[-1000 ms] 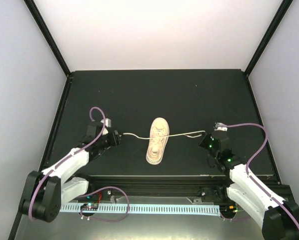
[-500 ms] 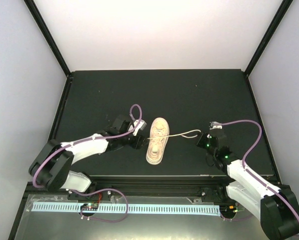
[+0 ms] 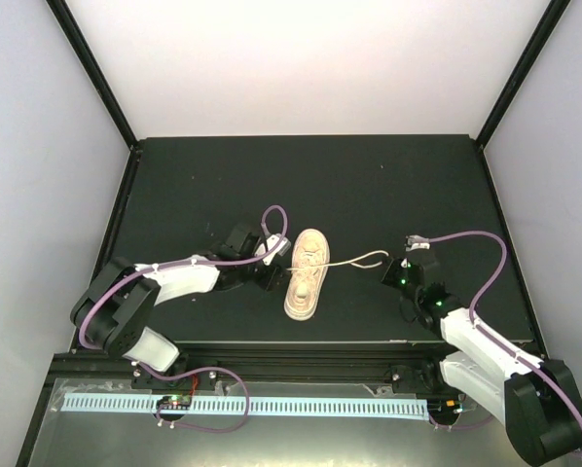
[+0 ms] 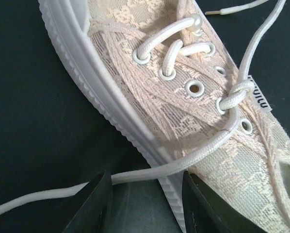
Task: Tie the shoes
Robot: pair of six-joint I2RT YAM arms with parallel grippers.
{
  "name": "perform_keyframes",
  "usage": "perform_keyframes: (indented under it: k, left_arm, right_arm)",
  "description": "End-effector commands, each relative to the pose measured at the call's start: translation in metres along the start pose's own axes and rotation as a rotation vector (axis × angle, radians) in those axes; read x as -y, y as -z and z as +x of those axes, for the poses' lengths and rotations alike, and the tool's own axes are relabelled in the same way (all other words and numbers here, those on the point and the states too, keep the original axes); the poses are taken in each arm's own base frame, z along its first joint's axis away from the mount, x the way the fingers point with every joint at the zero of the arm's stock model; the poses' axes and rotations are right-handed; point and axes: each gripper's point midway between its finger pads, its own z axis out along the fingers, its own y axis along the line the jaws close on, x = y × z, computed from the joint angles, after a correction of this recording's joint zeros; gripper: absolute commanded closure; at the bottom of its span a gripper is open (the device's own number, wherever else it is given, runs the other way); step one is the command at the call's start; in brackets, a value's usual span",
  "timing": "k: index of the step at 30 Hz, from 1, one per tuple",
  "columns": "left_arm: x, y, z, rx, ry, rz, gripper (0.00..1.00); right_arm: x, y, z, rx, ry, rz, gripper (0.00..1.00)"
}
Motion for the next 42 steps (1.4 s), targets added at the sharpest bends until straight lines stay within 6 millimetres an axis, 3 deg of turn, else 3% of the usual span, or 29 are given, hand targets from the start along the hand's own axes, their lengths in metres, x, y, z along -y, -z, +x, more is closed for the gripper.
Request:
perform_keyframes:
  k: [1, 9, 15, 22, 25, 34, 42]
  left_arm:
    - [-0.011, -0.003, -0.023, 0.057, -0.083, -0.085, 0.61]
    - [-0.011, 0.001, -0.03, 0.093, -0.192, -0.167, 0.61]
    - [-0.002, -0.005, -0.032, 0.087, -0.281, -0.145, 0.58]
    - [-0.006, -0.016, -0.032, 0.046, -0.28, -0.15, 0.59]
    - [-0.006, -0.018, -0.034, 0.044, -0.27, -0.146, 0.63]
    - [-0.002, -0.018, -0.041, 0.065, -0.245, -0.124, 0.96]
    - [0.027, 0.006, -0.071, 0.223, -0.234, -0.049, 0.98]
  right_arm:
    - [-0.012, 0.001, -0.016, 0.039, 0.008, -0.042, 0.98]
    - [-0.014, -0.002, -0.015, 0.032, 0.012, -0.05, 0.98]
    - [-0.017, -0.004, -0.015, 0.023, 0.013, -0.06, 0.98]
    - [-0.017, -0.003, -0.014, 0.021, 0.016, -0.062, 0.98]
    - [-0.017, -0.003, -0.014, 0.019, 0.018, -0.062, 0.98]
    - [-0.016, -0.003, -0.014, 0.021, 0.028, -0.057, 0.98]
    - [-0.03, -0.003, -0.04, 0.064, 0.116, -0.055, 0.98]
